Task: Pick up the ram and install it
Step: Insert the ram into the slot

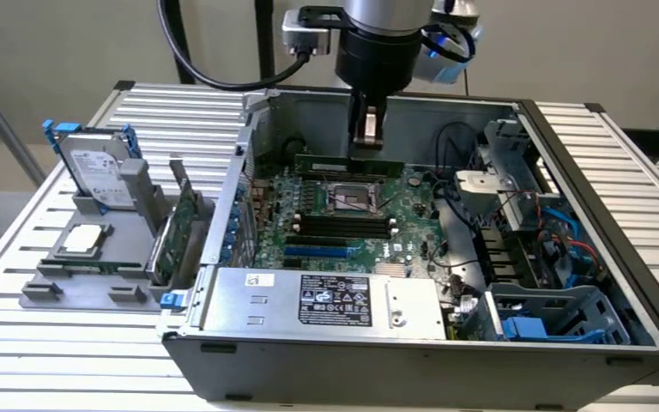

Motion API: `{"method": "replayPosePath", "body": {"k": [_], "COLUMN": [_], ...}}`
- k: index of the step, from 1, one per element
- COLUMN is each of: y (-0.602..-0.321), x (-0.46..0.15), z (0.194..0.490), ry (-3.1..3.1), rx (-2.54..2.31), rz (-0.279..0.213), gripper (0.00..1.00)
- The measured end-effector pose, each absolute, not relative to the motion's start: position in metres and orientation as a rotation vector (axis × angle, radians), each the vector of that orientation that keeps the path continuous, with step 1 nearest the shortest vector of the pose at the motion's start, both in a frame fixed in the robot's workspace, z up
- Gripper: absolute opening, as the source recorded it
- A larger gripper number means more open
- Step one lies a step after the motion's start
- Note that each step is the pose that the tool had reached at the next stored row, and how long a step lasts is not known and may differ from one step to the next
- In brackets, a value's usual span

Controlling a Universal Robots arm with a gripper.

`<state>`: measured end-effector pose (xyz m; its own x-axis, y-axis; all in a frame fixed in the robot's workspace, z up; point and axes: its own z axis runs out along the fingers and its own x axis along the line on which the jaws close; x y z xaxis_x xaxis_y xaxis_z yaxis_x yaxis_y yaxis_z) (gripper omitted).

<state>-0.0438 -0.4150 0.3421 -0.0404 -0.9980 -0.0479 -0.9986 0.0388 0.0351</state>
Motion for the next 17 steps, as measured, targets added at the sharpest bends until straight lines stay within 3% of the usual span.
{"method": "replayPosePath", "body": {"k": [17], "y": [-0.409], "x": [-0.036], "z": [0.327], "ry": [2.274], "rx": [-2.151], "rz": [0.092], "gripper": [0.0]}}
